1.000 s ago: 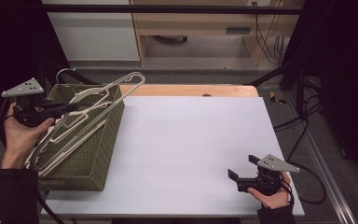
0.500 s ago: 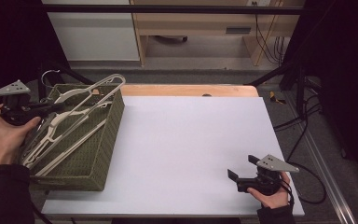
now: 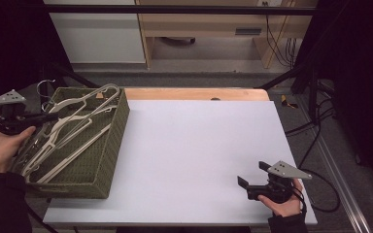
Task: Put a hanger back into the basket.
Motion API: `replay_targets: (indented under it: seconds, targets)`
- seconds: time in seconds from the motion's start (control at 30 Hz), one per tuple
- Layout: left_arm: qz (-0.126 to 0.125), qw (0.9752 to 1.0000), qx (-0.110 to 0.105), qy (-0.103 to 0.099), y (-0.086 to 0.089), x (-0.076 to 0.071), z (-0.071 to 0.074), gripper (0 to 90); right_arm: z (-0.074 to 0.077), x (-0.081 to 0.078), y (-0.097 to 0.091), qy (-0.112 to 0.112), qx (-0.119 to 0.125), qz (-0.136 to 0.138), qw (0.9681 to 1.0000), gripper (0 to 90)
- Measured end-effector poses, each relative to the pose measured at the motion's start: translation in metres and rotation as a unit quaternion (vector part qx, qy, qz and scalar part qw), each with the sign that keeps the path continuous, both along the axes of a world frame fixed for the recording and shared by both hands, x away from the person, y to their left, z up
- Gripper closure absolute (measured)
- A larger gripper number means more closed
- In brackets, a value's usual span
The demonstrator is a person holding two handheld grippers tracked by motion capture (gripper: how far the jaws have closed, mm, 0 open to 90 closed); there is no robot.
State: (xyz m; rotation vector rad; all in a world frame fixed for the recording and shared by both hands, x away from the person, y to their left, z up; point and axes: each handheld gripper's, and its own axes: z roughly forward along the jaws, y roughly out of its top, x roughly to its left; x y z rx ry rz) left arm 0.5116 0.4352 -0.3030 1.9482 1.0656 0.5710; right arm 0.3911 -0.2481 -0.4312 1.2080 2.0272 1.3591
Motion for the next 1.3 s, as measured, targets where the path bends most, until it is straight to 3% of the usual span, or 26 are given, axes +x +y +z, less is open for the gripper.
replay_targets:
  seconds: [0.17,0.43,0.57,0.67,0.73,0.87,1.0,1.1,1.3]
  targets:
    - [0.0,0.9997,0.008,0.025,-0.004,0.004,-0.015,85.4,0.0,0.0,0.001,0.001,0.001,0.0,1.0,3.7]
    - [0.011,0.998,0.0,0.062,-0.011,0.01,-0.039,84.8,0.0,0.0,0.0,-0.001,-0.002,0.002,1.0,3.7]
    - [0.013,0.9974,-0.014,0.07,-0.013,0.013,-0.048,84.2,0.0,-0.001,0.0,-0.001,0.001,0.001,1.0,3.7]
    - [0.036,0.9969,-0.018,0.068,-0.012,0.014,-0.05,83.6,0.0,0.0,0.0,0.0,0.001,0.0,1.0,3.6]
    - [0.065,0.995,-0.027,0.071,-0.009,0.014,-0.052,81.9,0.0,0.0,0.0,-0.001,0.0,0.001,1.0,3.6]
    - [0.117,0.9895,-0.013,0.085,0.001,0.014,-0.058,76.2,0.0,0.0,0.0,-0.001,0.001,0.0,1.0,3.6]
    - [0.145,0.984,-0.018,0.101,0.009,0.012,-0.066,71.5,0.0,0.0,0.0,0.0,0.0,0.001,1.0,3.5]
    - [0.156,0.982,-0.013,0.106,0.012,0.01,-0.069,69.3,0.0,0.0,0.001,0.0,0.001,0.002,1.0,3.4]
    - [0.16,0.9811,-0.011,0.109,0.013,0.004,-0.07,63.8,0.0,0.0,0.0,-0.001,-0.002,0.004,1.0,3.4]
